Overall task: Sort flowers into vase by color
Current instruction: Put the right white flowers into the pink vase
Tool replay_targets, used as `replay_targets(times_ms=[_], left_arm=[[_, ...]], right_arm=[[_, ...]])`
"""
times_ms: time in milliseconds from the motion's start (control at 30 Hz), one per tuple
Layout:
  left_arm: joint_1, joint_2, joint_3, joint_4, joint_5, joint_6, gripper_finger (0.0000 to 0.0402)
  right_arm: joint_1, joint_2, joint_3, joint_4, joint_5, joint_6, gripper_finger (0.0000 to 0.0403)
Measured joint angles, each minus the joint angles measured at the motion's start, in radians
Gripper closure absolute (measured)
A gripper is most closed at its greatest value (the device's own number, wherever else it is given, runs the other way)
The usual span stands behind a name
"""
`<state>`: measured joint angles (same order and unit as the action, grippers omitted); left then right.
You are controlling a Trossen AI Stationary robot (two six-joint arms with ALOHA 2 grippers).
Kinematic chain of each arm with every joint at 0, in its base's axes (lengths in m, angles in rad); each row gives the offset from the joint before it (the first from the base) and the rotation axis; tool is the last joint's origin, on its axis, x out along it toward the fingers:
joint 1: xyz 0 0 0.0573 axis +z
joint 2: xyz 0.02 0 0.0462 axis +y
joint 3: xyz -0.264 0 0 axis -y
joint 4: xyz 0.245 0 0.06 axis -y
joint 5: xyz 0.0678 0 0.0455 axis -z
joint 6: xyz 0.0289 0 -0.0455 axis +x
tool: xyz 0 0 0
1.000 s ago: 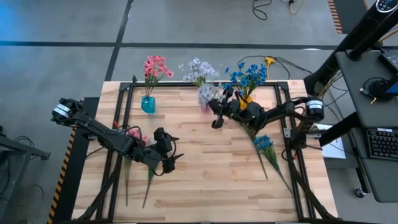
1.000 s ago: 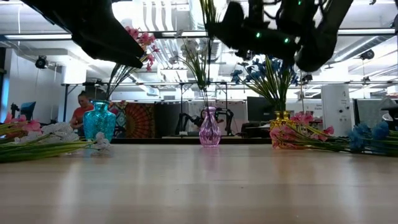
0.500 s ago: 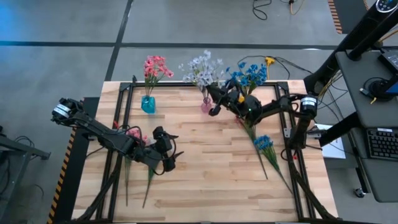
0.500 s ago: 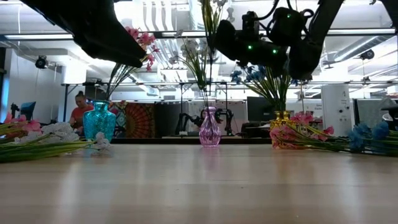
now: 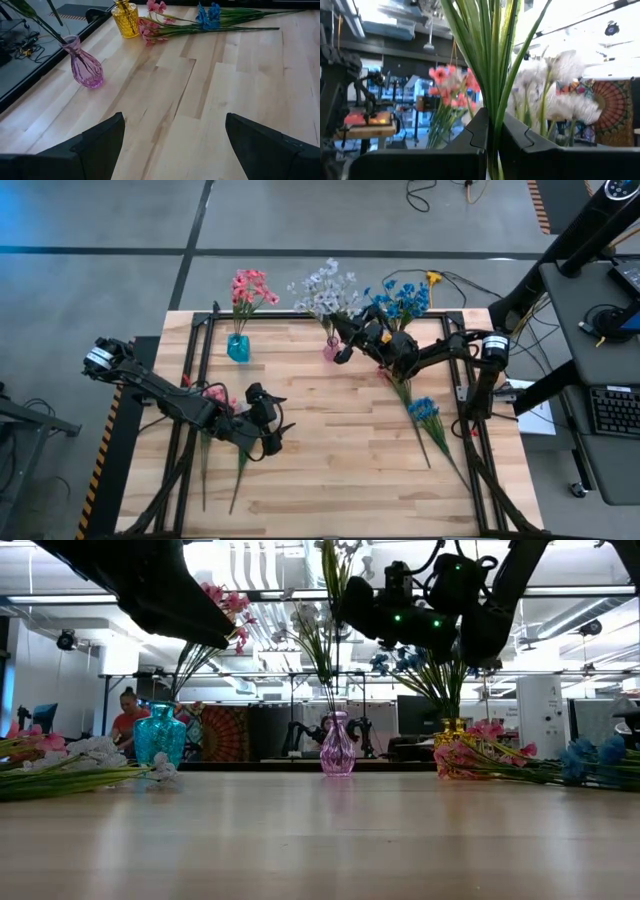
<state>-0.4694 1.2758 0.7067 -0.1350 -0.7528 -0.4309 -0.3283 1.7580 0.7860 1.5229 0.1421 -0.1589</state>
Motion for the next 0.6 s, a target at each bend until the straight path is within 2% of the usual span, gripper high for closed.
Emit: replay_targets(times_ms=[600], left_arm=[[0.0,0.0,0.0,-0.008,0.0,0.0,0.0075]], right_arm=[[-0.003,0.039,0.012,-0.028,0.018,-0.023,0.0385]])
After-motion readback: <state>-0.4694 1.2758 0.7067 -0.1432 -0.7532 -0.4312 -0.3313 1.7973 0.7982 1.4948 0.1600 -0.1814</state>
